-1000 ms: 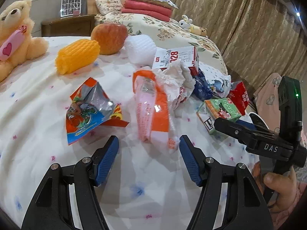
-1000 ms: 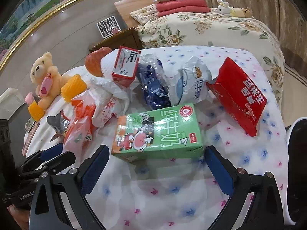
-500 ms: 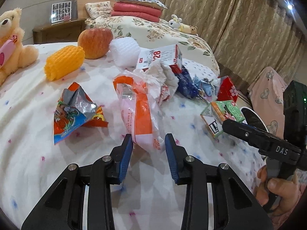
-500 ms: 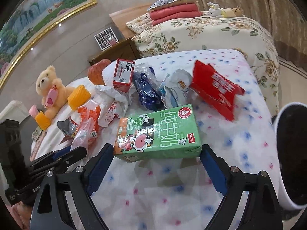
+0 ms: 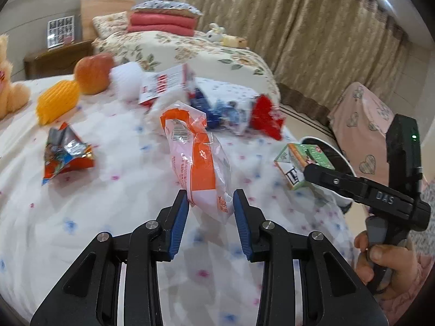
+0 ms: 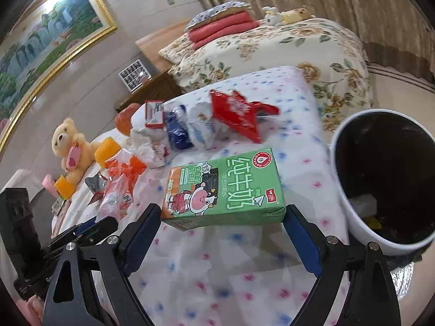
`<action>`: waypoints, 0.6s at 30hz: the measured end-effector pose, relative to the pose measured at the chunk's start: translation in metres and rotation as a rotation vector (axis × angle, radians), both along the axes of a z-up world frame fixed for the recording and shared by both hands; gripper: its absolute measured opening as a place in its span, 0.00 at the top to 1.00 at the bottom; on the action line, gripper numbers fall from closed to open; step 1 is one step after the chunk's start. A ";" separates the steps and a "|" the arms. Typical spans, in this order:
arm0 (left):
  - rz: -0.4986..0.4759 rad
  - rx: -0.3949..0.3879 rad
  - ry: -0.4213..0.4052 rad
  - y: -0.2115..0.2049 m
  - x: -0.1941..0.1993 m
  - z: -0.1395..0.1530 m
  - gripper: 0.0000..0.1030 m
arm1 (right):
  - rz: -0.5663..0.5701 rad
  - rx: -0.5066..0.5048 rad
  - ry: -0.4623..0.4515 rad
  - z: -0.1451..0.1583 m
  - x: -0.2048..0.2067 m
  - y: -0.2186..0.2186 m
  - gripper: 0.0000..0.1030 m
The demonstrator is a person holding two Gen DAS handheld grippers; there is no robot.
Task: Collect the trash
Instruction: 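Grasp the green milk carton with the right tool and lift it, then carry the green milk carton over the black bin and open the right tool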
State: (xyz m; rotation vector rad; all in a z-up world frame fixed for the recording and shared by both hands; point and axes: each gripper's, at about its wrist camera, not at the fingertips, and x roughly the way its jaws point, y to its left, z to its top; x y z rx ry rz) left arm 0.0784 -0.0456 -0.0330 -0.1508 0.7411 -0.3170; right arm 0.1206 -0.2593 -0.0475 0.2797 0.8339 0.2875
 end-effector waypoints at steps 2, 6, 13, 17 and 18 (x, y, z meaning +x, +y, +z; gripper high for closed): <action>-0.025 0.002 -0.007 -0.008 -0.003 0.002 0.68 | -0.014 0.003 -0.005 0.001 -0.005 -0.007 0.11; -0.069 0.012 -0.004 -0.025 -0.003 0.002 0.68 | -0.047 0.009 -0.013 0.003 -0.011 -0.024 0.11; -0.134 0.028 -0.005 -0.055 0.000 0.004 0.68 | -0.104 0.014 -0.018 0.005 -0.019 -0.054 0.11; -0.173 0.038 -0.005 -0.073 0.004 0.006 0.68 | -0.134 0.018 -0.020 0.005 -0.024 -0.071 0.11; -0.183 0.040 -0.006 -0.079 0.005 0.006 0.68 | -0.141 0.019 -0.020 0.005 -0.025 -0.074 0.11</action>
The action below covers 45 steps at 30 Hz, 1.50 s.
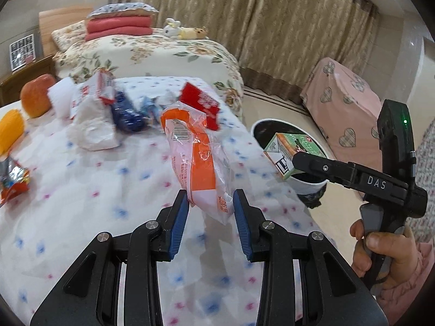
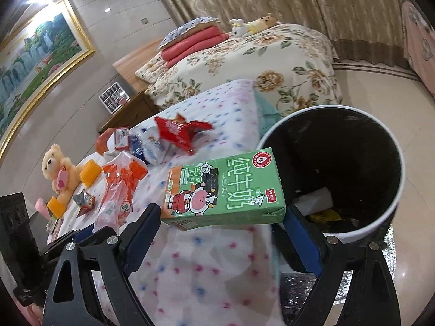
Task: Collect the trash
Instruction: 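Carry the green milk carton over the black bin and open the right tool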
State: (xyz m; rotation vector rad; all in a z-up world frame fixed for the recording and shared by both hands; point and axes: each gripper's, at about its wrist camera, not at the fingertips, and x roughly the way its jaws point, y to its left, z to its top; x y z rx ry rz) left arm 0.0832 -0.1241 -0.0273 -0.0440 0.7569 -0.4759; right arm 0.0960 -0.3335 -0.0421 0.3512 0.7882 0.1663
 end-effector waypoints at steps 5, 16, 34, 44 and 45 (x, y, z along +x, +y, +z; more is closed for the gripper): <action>-0.052 0.010 0.001 -0.023 0.002 0.001 0.68 | -0.041 0.002 -0.001 0.000 -0.006 -0.022 0.11; -0.142 0.031 0.009 -0.068 0.009 0.001 0.68 | -0.117 0.008 0.010 -0.004 -0.010 -0.062 0.11; -0.204 0.050 0.025 -0.107 0.028 0.000 0.68 | -0.158 0.019 0.029 -0.011 -0.002 -0.091 0.11; -0.223 0.051 0.043 -0.124 0.041 -0.002 0.68 | -0.168 0.020 0.042 -0.014 0.008 -0.098 0.11; -0.224 0.054 0.041 -0.126 0.042 -0.002 0.68 | -0.169 0.019 0.044 -0.014 0.009 -0.098 0.11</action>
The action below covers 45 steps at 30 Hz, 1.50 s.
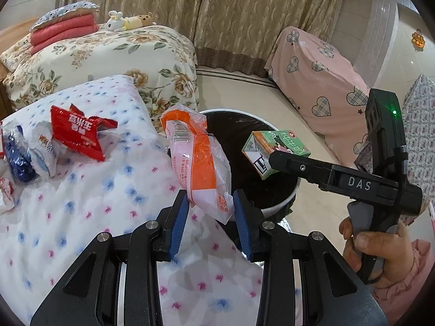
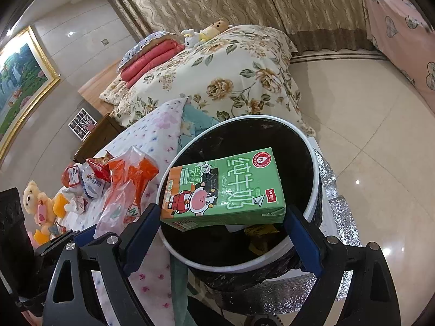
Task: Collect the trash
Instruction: 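Carry the green milk carton over the black bin and open the right tool, then move the right tool back toward the bed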
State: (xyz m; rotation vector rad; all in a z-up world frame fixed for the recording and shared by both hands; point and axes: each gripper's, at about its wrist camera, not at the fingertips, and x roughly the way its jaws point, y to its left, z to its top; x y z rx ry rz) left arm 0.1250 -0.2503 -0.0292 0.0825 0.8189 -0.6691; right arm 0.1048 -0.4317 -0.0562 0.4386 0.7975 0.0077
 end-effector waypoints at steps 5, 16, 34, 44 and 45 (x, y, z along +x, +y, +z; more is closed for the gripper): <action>-0.009 0.008 -0.002 -0.007 0.004 0.000 0.68 | -0.004 0.002 0.008 -0.002 0.005 -0.003 0.11; -0.002 0.018 0.028 -0.012 0.013 -0.005 0.63 | -0.022 0.031 0.031 -0.006 0.013 -0.012 0.10; 0.129 -0.025 0.032 0.052 -0.008 -0.007 0.41 | -0.011 0.091 0.000 0.004 0.004 0.012 0.10; 0.272 -0.052 0.039 0.114 -0.018 -0.012 0.40 | 0.093 0.083 -0.003 0.004 0.008 0.065 0.06; 0.286 -0.051 0.037 0.121 -0.019 -0.012 0.39 | 0.108 0.080 -0.006 0.004 0.009 0.073 0.06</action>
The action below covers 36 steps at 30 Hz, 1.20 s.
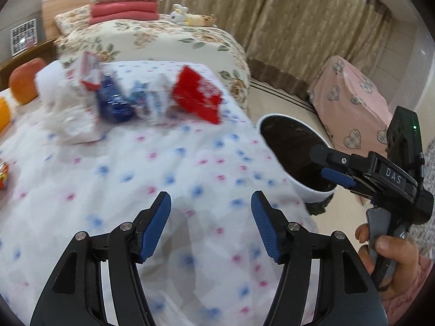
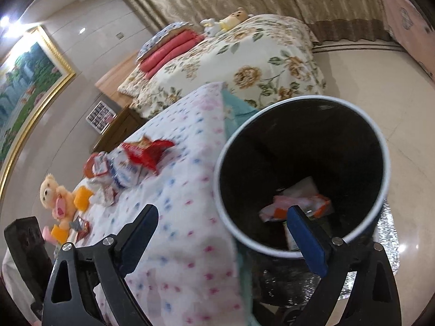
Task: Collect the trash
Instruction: 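Move the right tool back toward the bed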
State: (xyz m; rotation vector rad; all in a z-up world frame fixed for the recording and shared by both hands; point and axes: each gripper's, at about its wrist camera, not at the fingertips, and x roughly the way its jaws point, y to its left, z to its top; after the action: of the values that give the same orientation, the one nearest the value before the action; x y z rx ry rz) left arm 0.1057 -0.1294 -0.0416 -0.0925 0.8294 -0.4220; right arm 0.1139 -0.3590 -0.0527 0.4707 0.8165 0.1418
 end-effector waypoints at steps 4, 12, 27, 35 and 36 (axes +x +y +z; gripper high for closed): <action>0.054 -0.007 0.007 0.023 -0.004 -0.003 0.39 | 0.052 -0.010 -0.007 0.000 0.001 0.024 0.05; 0.154 -0.017 0.004 0.067 -0.012 -0.005 0.39 | 0.148 -0.025 -0.003 -0.001 0.004 0.068 0.05; 0.316 -0.032 0.009 0.146 -0.025 -0.013 0.38 | 0.289 -0.037 -0.011 -0.001 0.013 0.143 0.05; 0.407 -0.027 0.000 0.183 -0.029 -0.014 0.35 | 0.348 -0.044 0.004 -0.004 0.026 0.176 0.05; 0.418 -0.027 0.001 0.187 -0.028 -0.014 0.35 | 0.356 -0.045 0.003 -0.004 0.028 0.181 0.05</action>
State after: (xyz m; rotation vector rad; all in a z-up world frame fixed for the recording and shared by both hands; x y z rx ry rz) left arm 0.0779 0.0579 -0.0556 -0.2849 0.7813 -0.0396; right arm 0.1420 -0.1784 -0.0565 0.2796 0.8994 0.4507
